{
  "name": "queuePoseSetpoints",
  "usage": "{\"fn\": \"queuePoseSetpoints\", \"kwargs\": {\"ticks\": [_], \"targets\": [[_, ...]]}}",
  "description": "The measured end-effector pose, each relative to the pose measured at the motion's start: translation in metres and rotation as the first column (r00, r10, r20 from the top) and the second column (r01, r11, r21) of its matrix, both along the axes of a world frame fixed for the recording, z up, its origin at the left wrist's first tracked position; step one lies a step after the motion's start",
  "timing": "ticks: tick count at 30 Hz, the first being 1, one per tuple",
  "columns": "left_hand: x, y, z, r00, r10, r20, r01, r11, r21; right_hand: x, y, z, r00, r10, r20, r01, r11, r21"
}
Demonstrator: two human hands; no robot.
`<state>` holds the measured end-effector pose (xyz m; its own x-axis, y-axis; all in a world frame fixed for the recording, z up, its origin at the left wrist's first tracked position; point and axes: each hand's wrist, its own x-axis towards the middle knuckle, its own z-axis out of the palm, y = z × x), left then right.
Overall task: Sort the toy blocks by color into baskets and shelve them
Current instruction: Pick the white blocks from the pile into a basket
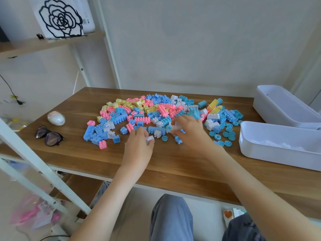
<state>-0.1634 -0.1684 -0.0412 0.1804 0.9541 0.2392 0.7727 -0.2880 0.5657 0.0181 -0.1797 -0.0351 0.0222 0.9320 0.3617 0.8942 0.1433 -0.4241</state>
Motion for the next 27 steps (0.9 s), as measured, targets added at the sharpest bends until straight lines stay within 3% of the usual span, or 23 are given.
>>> {"fn": "queuePoseSetpoints", "kwargs": {"ticks": [6,10,15,18,20,23,27], "targets": [[0.066,-0.016,0.028,0.972,-0.21,0.104,0.193,0.968,0.158,0.034,-0.032,0.024,0.975,-0.159,-0.154,0.177,0.978,0.113],[0.129,-0.031,0.04,0.928,-0.35,0.126,0.322,0.925,0.201,0.082,-0.063,0.039,0.906,-0.398,-0.142,0.416,0.898,0.143],[0.187,-0.048,0.045,0.826,-0.561,0.047,0.538,0.812,0.226,0.147,-0.108,0.049,0.774,-0.63,-0.061,0.625,0.776,-0.081],[0.214,-0.057,0.043,0.776,-0.625,-0.09,0.628,0.75,0.206,0.167,-0.129,0.039,0.742,-0.669,0.048,0.661,0.719,-0.215],[0.221,-0.059,0.039,0.761,-0.628,-0.16,0.648,0.746,0.153,0.172,-0.135,0.03,0.745,-0.66,0.094,0.662,0.716,-0.222],[0.215,-0.056,0.033,0.789,-0.6,-0.127,0.614,0.768,0.184,0.169,-0.134,0.026,0.759,-0.646,0.083,0.651,0.749,-0.127],[0.179,-0.048,0.025,0.857,-0.511,-0.07,0.507,0.809,0.296,0.134,-0.115,0.03,0.829,-0.559,-0.023,0.557,0.819,0.137]]}}
